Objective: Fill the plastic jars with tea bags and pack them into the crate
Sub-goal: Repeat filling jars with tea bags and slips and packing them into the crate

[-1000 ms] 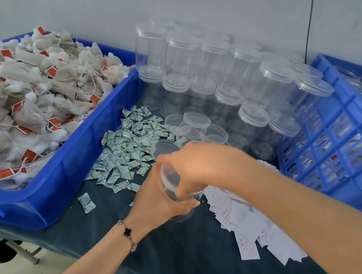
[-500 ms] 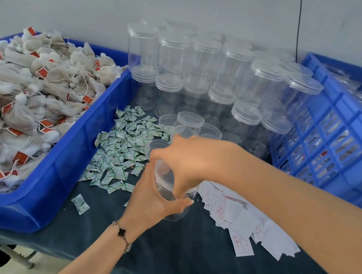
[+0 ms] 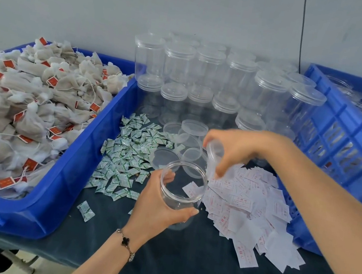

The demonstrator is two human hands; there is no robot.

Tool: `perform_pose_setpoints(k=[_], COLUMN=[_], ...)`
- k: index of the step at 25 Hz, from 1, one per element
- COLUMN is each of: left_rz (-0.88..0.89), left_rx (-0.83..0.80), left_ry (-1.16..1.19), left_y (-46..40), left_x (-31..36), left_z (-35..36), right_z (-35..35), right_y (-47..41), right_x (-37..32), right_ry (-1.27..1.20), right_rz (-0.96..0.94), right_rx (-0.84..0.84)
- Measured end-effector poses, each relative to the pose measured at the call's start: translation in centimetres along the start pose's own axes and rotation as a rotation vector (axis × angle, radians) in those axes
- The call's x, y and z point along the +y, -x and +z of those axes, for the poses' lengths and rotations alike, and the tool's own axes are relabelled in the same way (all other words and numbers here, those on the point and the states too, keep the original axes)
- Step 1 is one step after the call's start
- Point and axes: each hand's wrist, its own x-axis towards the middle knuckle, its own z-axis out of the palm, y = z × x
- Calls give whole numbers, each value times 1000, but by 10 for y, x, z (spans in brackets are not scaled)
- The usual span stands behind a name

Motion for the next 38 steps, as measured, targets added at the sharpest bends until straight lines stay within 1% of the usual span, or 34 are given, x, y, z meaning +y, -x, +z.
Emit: perform_pose_setpoints(k=[1, 2, 4, 5, 6, 8, 11, 14, 15, 17, 20, 22, 24, 26, 28, 30, 33, 35, 38], left_rz=[-4, 1, 42, 59, 70, 55, -22, -57, -62, -36, 28, 23, 18, -2, 1, 8, 8, 29, 62], left_rx=[-16, -25, 34, 91, 148, 253, 414, 490, 492, 457, 377, 370, 383, 380, 370, 396, 414, 418, 450], left_ry=[-12, -24, -44, -49, -52, -69, -74, -50, -62, -98, -119, -118, -121, -169, -162, -130, -131, -135, -164], left_y=[-2, -5, -14, -18, -22, -27, -27, -29, -29, -27, -15, -10, -12, -15, -17, -13, -9, -10, -12], left_x=[5, 10, 20, 23, 25, 22, 3, -14, -18, -25, -35, -41, -45, -43, -44, -47, -48, -51, -54], left_z=[-3, -7, -19, -27, -36, -52, -67, -79, -82, -85, -89, -89, -88, -89, -88, -86, -84, -84, -84], right_z=[9, 18, 28, 32, 34, 38, 22, 0, -5, -8, -2, 1, 1, 0, 0, -5, -23, -36, -45], right_y=[-12, -23, -43, -49, -54, -67, -81, -97, -105, -127, -165, -188, -208, -222, -225, -216, -179, -143, -90], right_x=[5, 8, 9, 8, 4, -3, -42, -108, -131, -172, -214, -229, -237, -240, -242, -241, -230, -217, -192], right_ry=[-135, -314, -657, -732, -685, -452, -228, -218, -226, -183, -113, 19, 160, 153, 35, -167, -691, -954, -1103], right_rz=[5, -9, 4, 26, 51, 45, -120, -388, -448, -499, -457, -399, -313, -232, -198, -244, -388, -479, -609], right_rx=[-56, -33, 135, 177, 195, 230, 351, 405, 411, 398, 372, 386, 336, 306, 299, 288, 267, 189, 107])
